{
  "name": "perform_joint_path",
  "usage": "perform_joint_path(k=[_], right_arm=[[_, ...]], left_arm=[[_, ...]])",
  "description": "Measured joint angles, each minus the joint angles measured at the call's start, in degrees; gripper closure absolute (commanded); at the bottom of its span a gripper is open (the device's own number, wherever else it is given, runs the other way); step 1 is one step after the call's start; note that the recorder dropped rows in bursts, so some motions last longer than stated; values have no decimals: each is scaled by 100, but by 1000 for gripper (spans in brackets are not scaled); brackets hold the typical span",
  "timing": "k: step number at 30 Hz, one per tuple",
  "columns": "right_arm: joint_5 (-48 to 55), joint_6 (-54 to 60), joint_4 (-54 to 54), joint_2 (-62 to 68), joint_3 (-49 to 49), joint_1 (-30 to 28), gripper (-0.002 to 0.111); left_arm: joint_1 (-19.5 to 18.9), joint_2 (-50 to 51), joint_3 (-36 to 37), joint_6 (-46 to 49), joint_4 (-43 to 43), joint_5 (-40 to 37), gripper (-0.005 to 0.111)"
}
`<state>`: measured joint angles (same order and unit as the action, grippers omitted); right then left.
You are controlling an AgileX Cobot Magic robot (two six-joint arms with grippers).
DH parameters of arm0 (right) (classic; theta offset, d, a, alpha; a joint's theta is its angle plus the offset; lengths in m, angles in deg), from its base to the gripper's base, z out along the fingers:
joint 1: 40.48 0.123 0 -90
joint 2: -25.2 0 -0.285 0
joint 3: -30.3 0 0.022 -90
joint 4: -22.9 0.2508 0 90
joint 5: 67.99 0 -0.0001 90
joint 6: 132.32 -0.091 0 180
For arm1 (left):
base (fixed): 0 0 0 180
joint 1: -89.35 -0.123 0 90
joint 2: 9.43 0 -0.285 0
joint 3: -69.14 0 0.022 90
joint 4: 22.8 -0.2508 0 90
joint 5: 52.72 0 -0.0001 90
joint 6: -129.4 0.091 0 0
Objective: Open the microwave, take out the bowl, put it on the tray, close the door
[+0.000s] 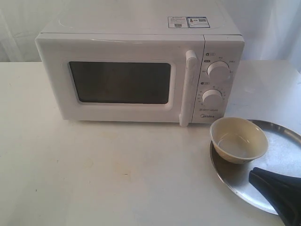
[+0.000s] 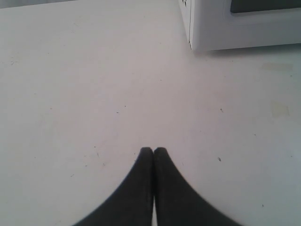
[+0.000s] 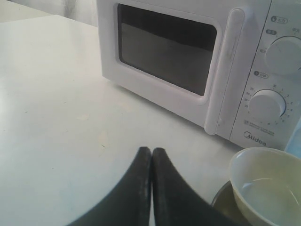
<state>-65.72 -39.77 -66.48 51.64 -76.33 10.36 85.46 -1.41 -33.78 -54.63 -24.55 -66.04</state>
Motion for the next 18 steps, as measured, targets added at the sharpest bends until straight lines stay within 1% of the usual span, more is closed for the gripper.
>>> perform_joint_path(k=[12,15,16,17,18], right_arm=[[94,0,117,0,27,0,108],[245,0,1153,-39,38,0,108],[457,0,2398,-209,86,0,108],[521,0,3044,-342,134,-16,108],[614,0,4285,-652,262,-121,108]], left_arm=[[0,0,0,0,0,0,107],[0,0,0,0,0,0,107],[0,0,0,0,0,0,107],[0,0,0,0,0,0,107],[0,0,0,0,0,0,107]])
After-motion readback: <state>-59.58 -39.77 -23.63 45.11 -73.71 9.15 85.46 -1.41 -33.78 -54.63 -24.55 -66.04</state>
